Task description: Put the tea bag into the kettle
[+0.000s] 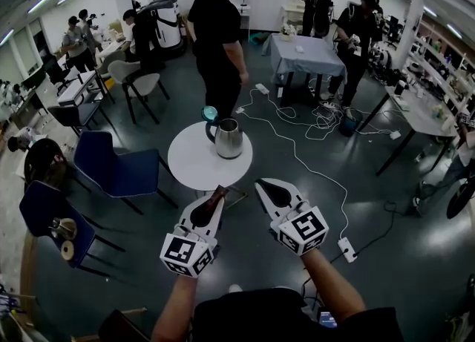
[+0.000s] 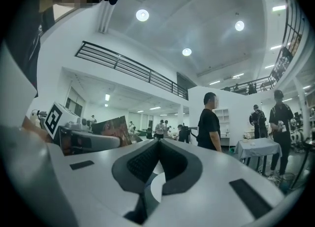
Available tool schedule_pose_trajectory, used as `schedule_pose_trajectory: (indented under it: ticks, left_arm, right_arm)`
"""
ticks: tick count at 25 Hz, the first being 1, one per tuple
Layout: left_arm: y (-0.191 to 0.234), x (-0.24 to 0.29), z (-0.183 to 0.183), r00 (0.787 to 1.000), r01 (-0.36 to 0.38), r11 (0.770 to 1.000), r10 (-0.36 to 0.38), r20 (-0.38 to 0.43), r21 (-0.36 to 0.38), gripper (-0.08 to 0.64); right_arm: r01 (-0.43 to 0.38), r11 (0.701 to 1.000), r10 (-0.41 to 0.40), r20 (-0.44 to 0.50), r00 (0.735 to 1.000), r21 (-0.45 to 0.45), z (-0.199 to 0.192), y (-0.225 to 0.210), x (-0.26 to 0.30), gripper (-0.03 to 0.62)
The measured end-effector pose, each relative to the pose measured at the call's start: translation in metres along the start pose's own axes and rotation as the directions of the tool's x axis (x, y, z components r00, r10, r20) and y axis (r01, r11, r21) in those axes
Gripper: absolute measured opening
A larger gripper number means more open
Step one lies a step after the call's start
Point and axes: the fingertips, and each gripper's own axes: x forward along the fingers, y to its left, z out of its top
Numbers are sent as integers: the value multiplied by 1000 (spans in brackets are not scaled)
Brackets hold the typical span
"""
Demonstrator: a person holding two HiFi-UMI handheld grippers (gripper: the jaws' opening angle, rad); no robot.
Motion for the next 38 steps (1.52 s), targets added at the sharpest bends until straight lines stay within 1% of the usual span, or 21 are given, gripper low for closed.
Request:
schedule_pose_trajectory:
  ticks: [4, 7, 14, 18, 23, 30, 38]
  left_arm:
    - [10, -9, -9, 999, 23, 1000, -23, -32, -5, 37]
    - [21, -12, -12, 998, 27, 1000, -27, -49, -11, 37]
    - [31, -12, -16, 999, 33, 999, -35, -39, -33, 37]
    - [34, -11, -17, 998, 30, 999, -32, -47, -43, 37]
    - [33, -5, -19, 998, 28, 999, -30, -51, -40, 37]
    - [42, 1, -25, 998, 13, 999, -15, -55, -48, 37]
    - [52, 28, -30, 998, 2, 999, -5, -58, -54, 37]
  right_arm:
    - [5, 1000, -5, -24, 1000, -13, -5, 13, 8, 17]
    - [5, 1000, -6, -28, 1000, -18, -5, 18, 15, 17]
    - [7, 1000, -8, -47, 999, -18, -16, 22, 21, 17]
    - [3, 1000, -3, -51, 999, -10, -16, 23, 25, 17]
    - [1, 1000, -1, -51, 999, -4, -20, 15, 27, 17]
    - [-7, 1000, 7, -51, 999, -13, -25, 11, 35, 17]
    - [-14, 1000, 14, -49, 999, -5, -28, -16, 50, 17]
